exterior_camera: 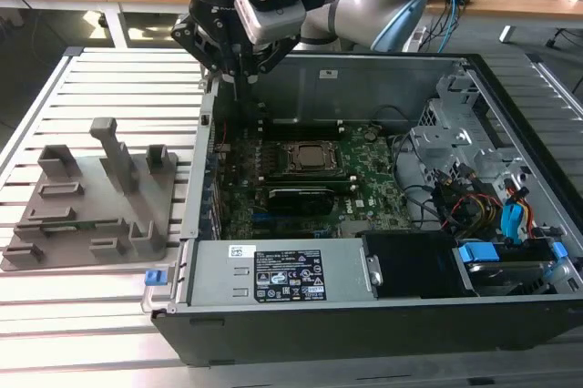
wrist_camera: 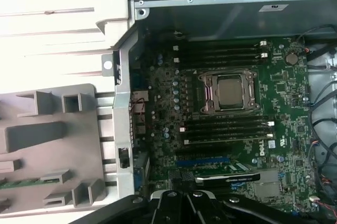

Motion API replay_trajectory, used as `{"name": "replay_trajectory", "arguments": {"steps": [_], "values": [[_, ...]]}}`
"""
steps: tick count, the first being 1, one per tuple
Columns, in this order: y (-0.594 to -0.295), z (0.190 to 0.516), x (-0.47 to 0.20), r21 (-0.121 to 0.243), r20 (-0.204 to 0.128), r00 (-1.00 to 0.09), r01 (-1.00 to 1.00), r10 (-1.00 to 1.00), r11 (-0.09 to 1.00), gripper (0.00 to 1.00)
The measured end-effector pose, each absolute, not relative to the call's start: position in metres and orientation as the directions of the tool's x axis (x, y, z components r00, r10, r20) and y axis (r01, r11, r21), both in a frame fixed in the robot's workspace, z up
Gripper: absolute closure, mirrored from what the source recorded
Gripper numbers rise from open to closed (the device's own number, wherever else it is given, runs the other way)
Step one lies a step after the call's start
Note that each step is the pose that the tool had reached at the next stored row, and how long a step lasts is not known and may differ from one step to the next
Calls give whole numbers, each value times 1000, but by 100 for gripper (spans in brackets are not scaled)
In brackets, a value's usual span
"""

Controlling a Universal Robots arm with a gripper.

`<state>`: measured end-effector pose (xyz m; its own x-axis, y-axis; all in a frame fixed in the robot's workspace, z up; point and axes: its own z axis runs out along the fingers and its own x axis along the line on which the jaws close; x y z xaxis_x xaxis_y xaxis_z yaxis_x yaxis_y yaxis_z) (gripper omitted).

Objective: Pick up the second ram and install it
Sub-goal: 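Reach for the second ram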

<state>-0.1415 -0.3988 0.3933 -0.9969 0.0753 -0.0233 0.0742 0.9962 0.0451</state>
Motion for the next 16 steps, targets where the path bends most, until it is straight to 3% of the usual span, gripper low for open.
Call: {"name": "replay_trajectory", "arguments": {"steps": [16], "values": [[-399, 393, -231, 45, -24, -997, 74, 75, 996, 89]]}}
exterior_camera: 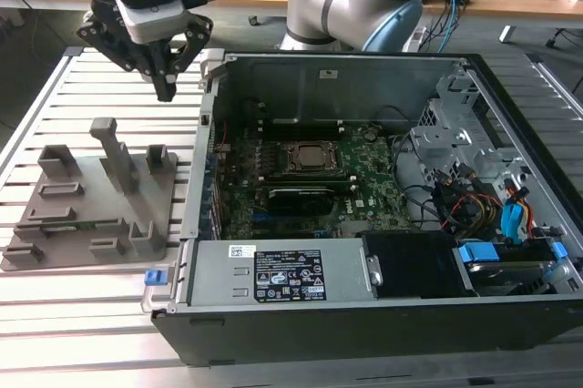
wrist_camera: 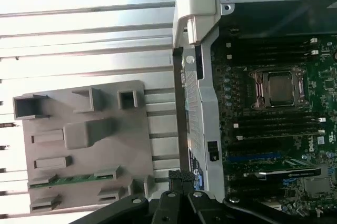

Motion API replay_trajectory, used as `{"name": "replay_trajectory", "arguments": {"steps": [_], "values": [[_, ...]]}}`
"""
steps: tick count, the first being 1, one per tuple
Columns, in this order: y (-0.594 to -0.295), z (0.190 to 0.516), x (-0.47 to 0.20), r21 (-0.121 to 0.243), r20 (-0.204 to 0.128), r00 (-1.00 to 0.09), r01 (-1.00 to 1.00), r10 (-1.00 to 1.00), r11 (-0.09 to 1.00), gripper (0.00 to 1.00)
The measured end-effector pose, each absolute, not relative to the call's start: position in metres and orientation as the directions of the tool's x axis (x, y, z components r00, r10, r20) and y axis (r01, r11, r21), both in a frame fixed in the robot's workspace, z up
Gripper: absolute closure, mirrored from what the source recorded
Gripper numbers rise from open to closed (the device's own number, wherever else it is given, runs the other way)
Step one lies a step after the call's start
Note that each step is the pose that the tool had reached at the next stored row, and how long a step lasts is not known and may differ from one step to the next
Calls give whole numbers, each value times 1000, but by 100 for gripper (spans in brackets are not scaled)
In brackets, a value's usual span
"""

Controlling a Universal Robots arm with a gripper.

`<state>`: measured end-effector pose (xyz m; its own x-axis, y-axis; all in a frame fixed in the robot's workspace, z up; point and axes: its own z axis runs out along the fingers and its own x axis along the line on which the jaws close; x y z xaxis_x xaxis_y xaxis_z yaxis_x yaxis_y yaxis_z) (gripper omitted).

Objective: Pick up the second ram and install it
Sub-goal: 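Reach for the second ram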

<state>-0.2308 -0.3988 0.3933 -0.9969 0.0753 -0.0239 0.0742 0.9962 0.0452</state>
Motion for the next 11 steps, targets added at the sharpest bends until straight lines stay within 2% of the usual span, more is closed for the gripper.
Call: {"name": "replay_trajectory", "arguments": {"steps": [11], "values": [[-399, 393, -277, 45, -24, -997, 74, 75, 996, 89]]}}
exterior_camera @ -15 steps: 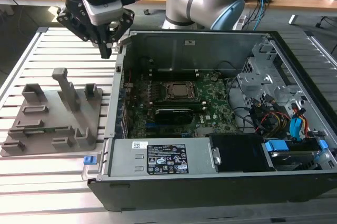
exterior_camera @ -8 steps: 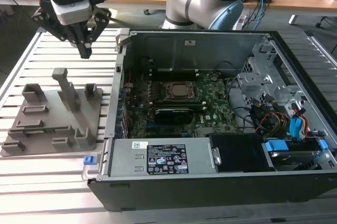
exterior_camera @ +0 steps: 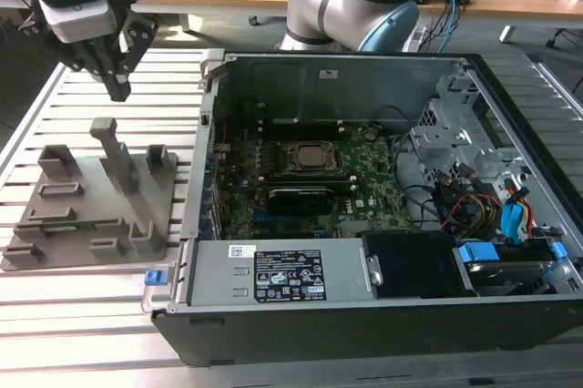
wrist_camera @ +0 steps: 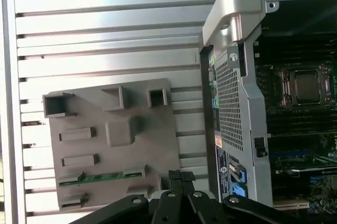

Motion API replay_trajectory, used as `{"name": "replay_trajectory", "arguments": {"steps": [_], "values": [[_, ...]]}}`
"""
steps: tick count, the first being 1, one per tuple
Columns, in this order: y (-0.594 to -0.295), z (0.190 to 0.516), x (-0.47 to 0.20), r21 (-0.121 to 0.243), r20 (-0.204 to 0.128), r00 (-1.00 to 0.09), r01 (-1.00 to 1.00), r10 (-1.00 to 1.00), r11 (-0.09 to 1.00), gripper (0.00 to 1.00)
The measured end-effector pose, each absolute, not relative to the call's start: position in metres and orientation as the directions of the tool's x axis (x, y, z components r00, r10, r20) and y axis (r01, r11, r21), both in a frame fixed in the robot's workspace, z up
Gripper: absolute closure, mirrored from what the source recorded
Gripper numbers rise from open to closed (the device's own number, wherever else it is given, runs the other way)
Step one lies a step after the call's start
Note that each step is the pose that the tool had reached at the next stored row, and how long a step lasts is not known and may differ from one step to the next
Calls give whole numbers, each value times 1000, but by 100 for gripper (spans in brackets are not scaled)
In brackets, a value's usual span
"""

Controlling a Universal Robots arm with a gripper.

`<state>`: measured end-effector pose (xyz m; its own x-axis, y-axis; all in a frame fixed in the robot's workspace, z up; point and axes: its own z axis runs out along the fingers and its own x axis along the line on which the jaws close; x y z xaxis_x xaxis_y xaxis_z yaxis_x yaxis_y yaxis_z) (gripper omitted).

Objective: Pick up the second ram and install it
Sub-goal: 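Reach for the second ram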

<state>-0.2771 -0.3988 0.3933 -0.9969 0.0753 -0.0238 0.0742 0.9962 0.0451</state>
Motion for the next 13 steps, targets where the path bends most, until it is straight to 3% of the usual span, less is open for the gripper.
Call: {"name": "replay_trajectory", "arguments": {"steps": [13], "values": [[-399, 393, -337, 45, -24, -997, 74, 75, 996, 89]]}}
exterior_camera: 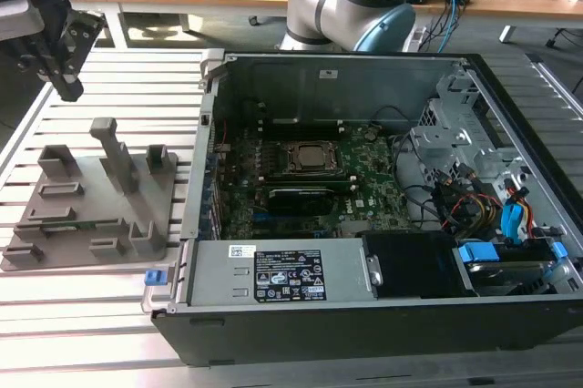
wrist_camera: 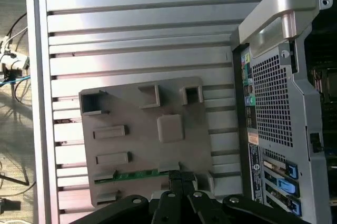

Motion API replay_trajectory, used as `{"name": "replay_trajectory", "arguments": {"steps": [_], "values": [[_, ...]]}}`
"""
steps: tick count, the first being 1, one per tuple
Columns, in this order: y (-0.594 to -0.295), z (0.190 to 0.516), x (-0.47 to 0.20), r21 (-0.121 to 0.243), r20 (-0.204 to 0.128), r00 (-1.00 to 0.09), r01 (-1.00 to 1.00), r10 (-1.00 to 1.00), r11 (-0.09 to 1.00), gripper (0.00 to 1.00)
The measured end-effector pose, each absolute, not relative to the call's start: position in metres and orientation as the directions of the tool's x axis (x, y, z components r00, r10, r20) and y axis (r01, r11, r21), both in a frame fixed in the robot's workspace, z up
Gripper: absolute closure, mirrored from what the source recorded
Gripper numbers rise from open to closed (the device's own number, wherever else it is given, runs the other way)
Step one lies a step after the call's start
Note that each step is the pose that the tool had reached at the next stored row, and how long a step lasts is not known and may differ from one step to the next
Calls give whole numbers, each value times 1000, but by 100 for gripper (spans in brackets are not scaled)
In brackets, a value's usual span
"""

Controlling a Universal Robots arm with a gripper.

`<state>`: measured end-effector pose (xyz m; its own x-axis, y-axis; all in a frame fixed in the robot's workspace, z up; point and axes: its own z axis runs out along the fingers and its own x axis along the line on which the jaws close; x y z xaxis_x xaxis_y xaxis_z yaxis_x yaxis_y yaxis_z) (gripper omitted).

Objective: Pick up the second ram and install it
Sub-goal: 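Reach for the second ram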

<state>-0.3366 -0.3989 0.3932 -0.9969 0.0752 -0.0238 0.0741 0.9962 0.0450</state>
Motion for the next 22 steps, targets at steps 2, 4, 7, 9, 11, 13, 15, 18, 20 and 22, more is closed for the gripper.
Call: {"name": "replay_trajectory", "arguments": {"steps": [2, 4, 7, 9, 11, 13, 15, 18, 20, 22], "values": [[-399, 393, -348, 45, -24, -997, 74, 75, 996, 89], [-399, 393, -357, 45, -24, -997, 74, 75, 996, 89], [-399, 392, -368, 45, -24, -997, 68, 69, 997, 89], [-399, 392, -370, 31, -25, -999, 27, 28, 999, 89], [-399, 392, -370, 20, -25, -999, -23, -23, 1000, 89], [-399, 392, -371, -6, -23, -995, -92, -92, 996, 89], [-399, 392, -371, -27, -21, -994, -107, -108, 994, 89], [-400, 392, -372, -27, -21, -994, -110, -110, 994, 89], [-403, 392, -374, -25, -21, -994, -110, -110, 994, 89], [-404, 392, -374, -11, -23, -994, -110, -110, 994, 89]]}}
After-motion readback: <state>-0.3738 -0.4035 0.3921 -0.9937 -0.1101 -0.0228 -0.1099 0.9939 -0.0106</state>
